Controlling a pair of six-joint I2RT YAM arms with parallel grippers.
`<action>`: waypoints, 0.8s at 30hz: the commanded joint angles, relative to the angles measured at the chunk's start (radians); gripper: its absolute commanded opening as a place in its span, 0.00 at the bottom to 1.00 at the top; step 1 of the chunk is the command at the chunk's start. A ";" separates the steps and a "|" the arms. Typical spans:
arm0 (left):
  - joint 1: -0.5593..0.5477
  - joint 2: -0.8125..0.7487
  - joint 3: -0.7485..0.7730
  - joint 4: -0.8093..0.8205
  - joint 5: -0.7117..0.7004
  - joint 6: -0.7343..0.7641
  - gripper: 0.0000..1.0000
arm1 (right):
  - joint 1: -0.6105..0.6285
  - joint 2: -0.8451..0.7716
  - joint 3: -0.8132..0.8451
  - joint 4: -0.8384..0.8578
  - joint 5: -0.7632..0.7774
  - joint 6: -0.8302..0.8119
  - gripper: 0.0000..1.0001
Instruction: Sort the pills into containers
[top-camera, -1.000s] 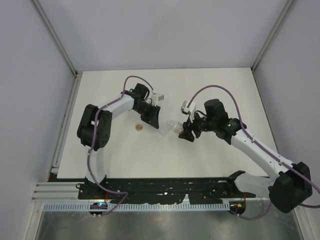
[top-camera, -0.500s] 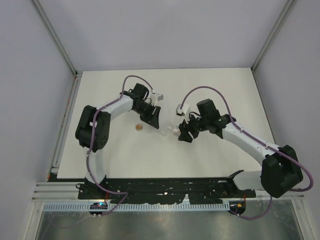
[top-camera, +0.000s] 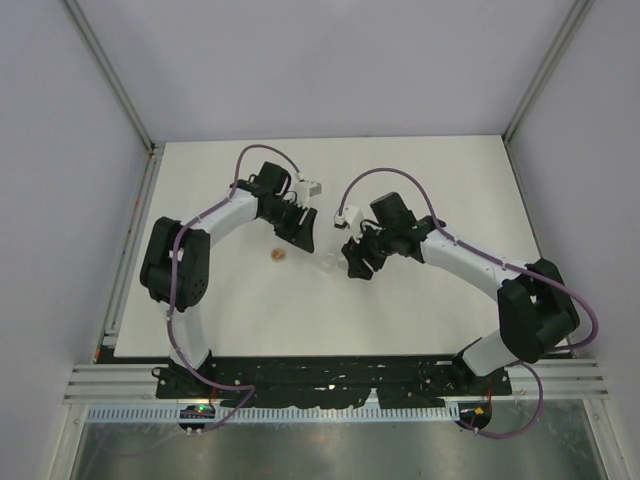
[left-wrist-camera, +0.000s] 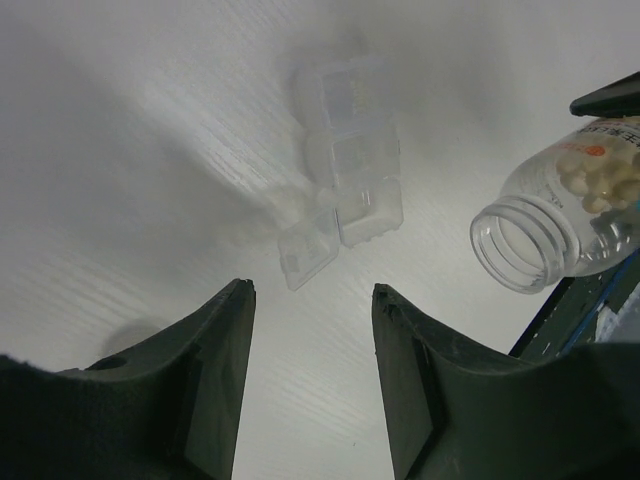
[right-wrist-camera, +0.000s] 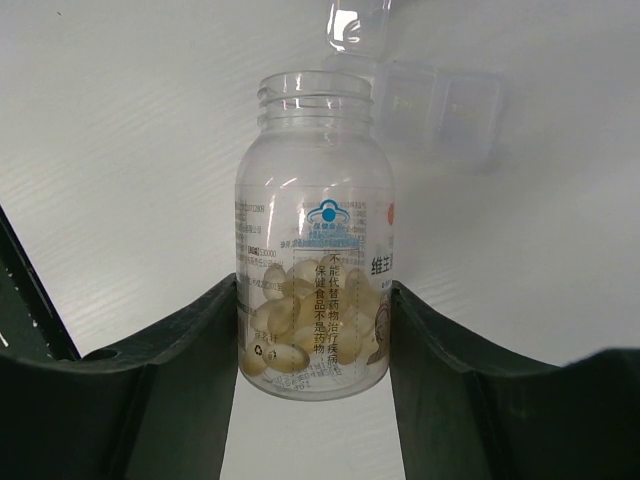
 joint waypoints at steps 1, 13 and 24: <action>0.024 -0.074 -0.028 0.012 0.003 0.031 0.54 | 0.015 0.032 0.064 -0.002 0.044 0.005 0.06; 0.037 -0.129 -0.074 0.018 0.010 0.040 0.54 | 0.053 0.127 0.124 -0.043 0.110 0.020 0.06; 0.037 -0.144 -0.096 0.043 0.003 0.026 0.54 | 0.078 0.167 0.182 -0.120 0.153 0.008 0.06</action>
